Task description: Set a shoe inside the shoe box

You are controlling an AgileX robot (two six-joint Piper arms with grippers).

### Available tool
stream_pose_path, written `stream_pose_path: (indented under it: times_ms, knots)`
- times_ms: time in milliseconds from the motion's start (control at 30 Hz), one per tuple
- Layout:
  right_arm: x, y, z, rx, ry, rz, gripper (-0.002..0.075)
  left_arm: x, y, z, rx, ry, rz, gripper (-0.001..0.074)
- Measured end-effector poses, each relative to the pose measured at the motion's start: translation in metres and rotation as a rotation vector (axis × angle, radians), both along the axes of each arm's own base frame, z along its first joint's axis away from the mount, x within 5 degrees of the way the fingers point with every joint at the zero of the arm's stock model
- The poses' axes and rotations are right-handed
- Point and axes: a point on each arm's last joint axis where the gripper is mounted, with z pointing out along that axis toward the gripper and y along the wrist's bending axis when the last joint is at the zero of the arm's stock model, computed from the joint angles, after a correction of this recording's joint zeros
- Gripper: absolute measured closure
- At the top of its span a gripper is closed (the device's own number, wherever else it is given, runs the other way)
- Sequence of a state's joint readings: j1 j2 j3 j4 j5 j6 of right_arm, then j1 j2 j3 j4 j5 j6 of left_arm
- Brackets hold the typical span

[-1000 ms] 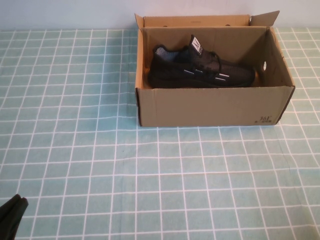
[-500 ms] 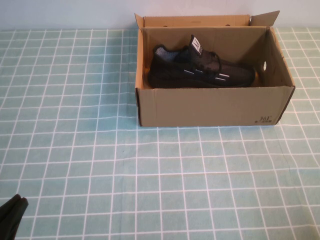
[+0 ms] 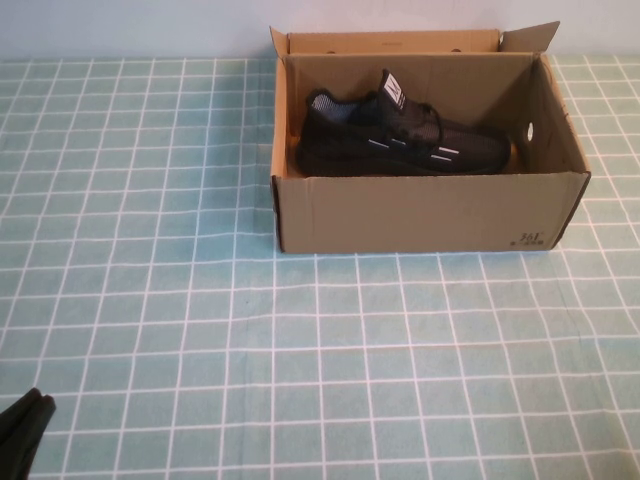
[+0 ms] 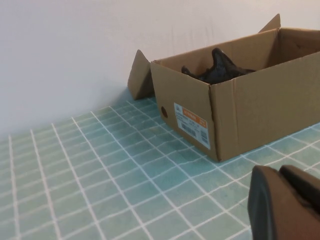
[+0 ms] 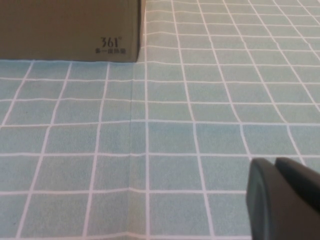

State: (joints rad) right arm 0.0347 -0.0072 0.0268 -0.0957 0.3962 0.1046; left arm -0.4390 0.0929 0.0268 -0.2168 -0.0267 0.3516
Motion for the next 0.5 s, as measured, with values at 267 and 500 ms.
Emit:
stream_pose_path:
  times_ms: [267, 500]
  knots:
    - [0.000, 0.000, 0.000, 0.000, -0.002, 0.000, 0.0734, 0.001, 0.014, 0.005, -0.050, -0.054, 0.209, 0.0738]
    - [0.000, 0.000, 0.000, 0.000, -0.002, 0.000, 0.0734, -0.002, 0.022, -0.008, -0.070, 0.078, 0.355, 0.0738]
